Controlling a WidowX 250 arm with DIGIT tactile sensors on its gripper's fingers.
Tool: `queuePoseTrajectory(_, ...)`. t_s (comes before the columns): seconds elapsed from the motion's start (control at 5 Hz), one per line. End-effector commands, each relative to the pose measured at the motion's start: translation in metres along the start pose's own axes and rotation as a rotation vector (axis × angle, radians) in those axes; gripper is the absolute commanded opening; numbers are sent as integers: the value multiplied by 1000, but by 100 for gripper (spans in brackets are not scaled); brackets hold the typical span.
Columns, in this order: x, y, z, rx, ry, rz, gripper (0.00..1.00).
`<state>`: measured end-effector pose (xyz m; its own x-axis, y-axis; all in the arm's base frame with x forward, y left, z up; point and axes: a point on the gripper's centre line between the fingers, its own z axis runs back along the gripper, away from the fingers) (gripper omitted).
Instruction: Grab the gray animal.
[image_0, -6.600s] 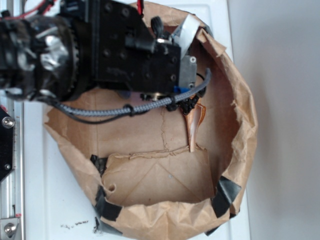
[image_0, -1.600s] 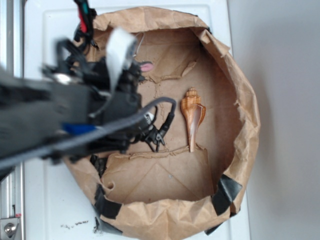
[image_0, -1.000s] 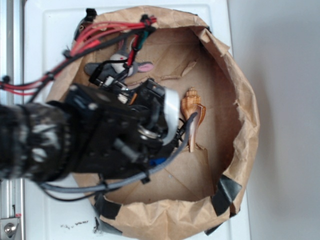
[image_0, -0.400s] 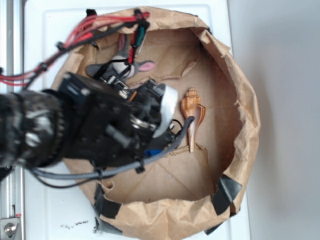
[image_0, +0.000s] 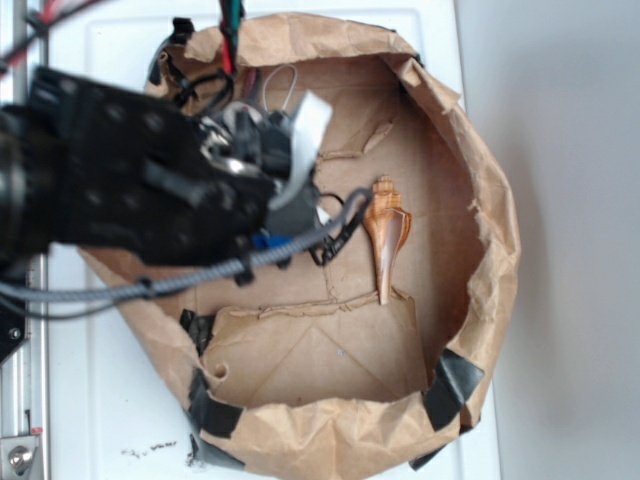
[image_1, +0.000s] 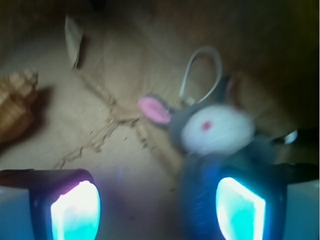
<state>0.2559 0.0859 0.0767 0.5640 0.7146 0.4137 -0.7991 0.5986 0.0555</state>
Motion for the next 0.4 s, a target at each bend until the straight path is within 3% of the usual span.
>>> queuePoseTrajectory(0.0, 23, 37, -12, 25, -110, 7, 100)
queuePoseTrajectory(0.2, 21, 37, -23, 50, -135, 2, 100)
